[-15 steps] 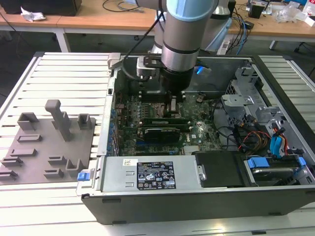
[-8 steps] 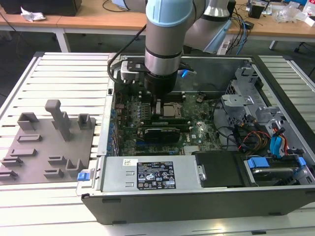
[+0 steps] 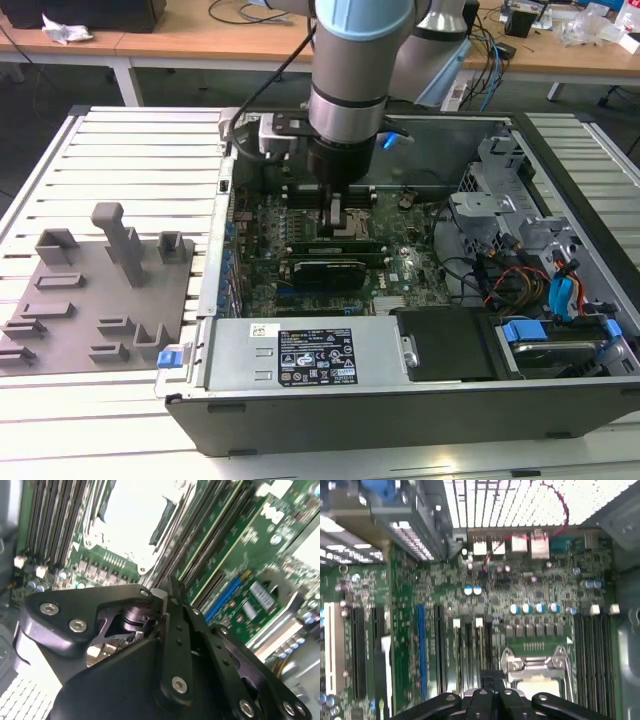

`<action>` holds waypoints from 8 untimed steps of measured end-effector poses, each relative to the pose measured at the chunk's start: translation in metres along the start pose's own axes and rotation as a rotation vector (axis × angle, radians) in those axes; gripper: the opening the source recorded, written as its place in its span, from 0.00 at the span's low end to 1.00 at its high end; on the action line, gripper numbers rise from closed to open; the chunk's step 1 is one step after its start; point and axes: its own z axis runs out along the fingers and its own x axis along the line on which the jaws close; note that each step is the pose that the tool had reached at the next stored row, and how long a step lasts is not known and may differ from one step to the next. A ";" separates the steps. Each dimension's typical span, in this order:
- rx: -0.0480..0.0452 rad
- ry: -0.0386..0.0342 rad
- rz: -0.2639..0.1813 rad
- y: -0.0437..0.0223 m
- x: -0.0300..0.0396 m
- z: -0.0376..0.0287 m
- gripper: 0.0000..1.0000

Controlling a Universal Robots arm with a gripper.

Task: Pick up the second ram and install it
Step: 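Press down the second ram until it locks into place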

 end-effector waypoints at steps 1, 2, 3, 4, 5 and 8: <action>-0.0009 -0.0002 0.000 -0.0038 -0.0002 -0.0013 0.11; -0.0017 -0.0006 0.000 -0.0066 -0.0004 -0.0025 0.11; -0.0019 -0.0006 0.000 -0.0085 -0.0006 -0.0044 0.11; -0.0021 -0.0005 0.000 -0.0094 -0.0007 -0.0065 0.11; -0.0021 -0.0006 0.000 -0.0103 -0.0008 -0.0080 0.11; -0.0020 -0.0007 0.000 -0.0104 -0.0011 -0.0160 0.11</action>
